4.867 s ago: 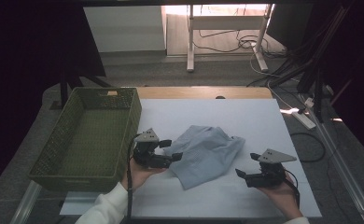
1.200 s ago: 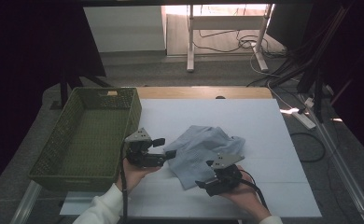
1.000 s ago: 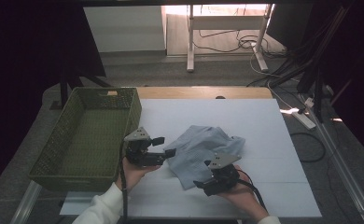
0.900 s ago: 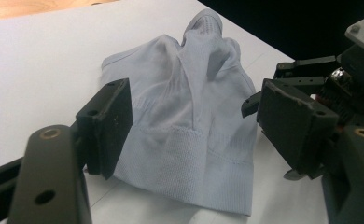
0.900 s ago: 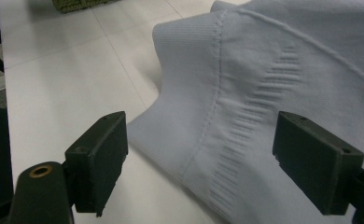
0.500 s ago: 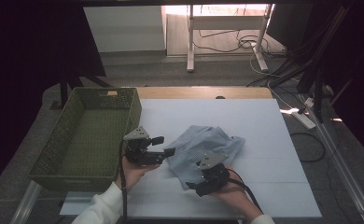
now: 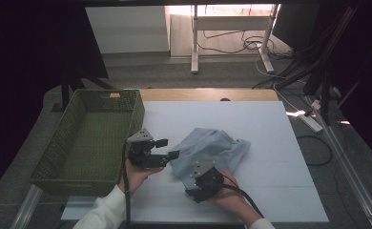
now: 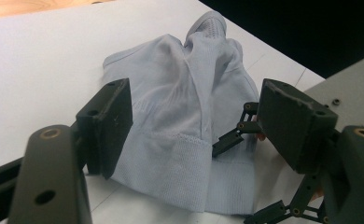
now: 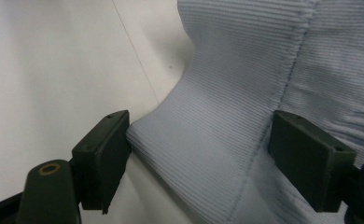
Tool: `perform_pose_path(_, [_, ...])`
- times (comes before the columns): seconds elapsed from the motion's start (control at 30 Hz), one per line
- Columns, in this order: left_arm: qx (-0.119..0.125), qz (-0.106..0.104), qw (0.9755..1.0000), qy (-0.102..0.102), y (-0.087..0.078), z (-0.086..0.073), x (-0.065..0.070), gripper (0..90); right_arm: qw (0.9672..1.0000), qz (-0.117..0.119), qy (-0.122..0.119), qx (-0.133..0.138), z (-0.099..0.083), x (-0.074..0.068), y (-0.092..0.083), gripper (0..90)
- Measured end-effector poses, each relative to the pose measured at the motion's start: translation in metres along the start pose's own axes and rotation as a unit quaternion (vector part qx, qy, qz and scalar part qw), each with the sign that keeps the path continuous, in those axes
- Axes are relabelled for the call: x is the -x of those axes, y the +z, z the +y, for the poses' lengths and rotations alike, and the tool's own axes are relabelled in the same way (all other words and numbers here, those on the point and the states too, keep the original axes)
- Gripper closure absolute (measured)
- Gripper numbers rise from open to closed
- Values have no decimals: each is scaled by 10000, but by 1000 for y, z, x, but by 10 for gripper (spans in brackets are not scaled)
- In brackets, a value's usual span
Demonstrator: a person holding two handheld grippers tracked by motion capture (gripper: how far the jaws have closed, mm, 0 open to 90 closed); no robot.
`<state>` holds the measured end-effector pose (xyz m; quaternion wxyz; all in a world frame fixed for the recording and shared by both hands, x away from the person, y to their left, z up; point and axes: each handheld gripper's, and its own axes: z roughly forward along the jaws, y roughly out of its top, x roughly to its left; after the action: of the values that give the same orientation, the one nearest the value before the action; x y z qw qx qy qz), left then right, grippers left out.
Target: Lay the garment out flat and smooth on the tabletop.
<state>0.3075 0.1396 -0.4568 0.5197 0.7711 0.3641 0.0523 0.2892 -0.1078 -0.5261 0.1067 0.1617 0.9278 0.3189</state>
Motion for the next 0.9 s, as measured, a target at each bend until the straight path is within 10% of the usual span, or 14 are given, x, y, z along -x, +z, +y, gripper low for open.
perform_pose_path(0.17, [17, 26, 10000, -7, -2, 0, 0, 278, 10000, -82, 50, 9, 0, 1, -1, 285])
perform_pose_path(0.57, [0, 27, 10000, 1, 1, 0, 1, 280, 9990, -180, 398, 69, -6, 15, -12, 759])
perform_pose_path(0.9, [28, 16, 10000, 31, 1, 2, 2, 281, 9976, 135, 678, 90, -8, 23, -21, 807])
